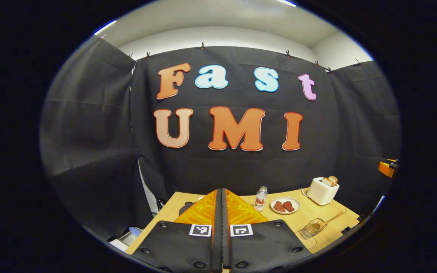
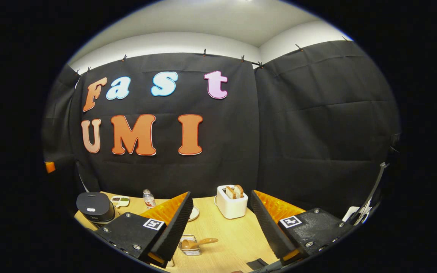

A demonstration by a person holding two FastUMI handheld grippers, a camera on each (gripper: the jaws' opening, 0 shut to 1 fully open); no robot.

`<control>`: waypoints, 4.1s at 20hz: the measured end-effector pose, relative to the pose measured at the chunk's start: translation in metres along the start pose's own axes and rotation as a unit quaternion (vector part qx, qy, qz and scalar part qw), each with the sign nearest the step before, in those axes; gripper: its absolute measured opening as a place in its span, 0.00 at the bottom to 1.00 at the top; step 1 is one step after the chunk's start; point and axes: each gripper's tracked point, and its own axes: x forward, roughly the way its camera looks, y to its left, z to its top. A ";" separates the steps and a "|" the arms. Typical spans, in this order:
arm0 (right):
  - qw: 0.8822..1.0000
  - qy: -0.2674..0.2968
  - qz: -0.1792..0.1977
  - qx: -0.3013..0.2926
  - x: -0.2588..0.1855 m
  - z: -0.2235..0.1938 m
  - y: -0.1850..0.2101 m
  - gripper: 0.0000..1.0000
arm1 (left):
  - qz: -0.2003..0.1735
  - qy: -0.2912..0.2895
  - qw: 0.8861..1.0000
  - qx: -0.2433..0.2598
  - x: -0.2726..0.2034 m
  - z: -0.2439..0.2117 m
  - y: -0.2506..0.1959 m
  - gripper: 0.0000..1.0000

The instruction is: Close the left gripper, press the button to open the rice cooker; take a wooden spoon from the chopstick holder with the right hand, scoop a spoonful of rice and pour it into the rice cooker, then put the wooden spoon back into the chopstick holder.

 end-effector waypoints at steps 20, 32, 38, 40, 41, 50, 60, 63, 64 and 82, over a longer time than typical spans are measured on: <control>0.999 0.026 -0.028 0.010 0.009 -0.020 -0.017 0.95 | -0.022 0.193 0.981 -0.007 0.102 -0.207 -0.016 0.04; 0.999 0.035 -0.031 0.018 0.002 -0.042 -0.020 0.95 | -0.011 0.177 0.983 0.053 0.097 -0.184 -0.022 0.08; 0.999 0.032 -0.019 0.030 0.000 -0.054 -0.018 0.95 | 0.013 0.057 0.998 -0.011 0.063 -0.055 -0.002 0.04; 0.999 0.027 -0.004 0.043 0.004 -0.061 -0.010 0.95 | 0.023 0.035 0.999 -0.023 0.048 -0.033 0.012 0.04; 0.999 0.018 0.007 0.048 0.007 -0.063 -0.006 0.95 | 0.026 0.029 0.999 -0.028 0.041 -0.026 0.016 0.04; 0.993 0.055 0.054 0.085 0.051 -0.146 0.029 0.95 | 0.151 -0.012 0.989 0.005 -0.024 0.016 0.099 0.06; 0.983 0.146 0.050 0.104 0.080 -0.238 0.049 0.95 | 0.204 -0.088 0.975 0.017 -0.085 0.073 0.134 0.53; 0.973 0.169 0.050 0.147 0.084 -0.254 0.051 0.95 | 0.215 -0.108 0.970 0.028 -0.098 0.082 0.138 0.66; 0.969 0.176 0.050 0.165 0.084 -0.258 0.054 0.95 | 0.217 -0.112 0.969 0.031 -0.100 0.085 0.140 0.71; 0.934 0.229 0.072 0.266 0.102 -0.238 0.097 0.10 | 0.214 -0.078 0.974 0.015 -0.094 0.057 0.157 0.97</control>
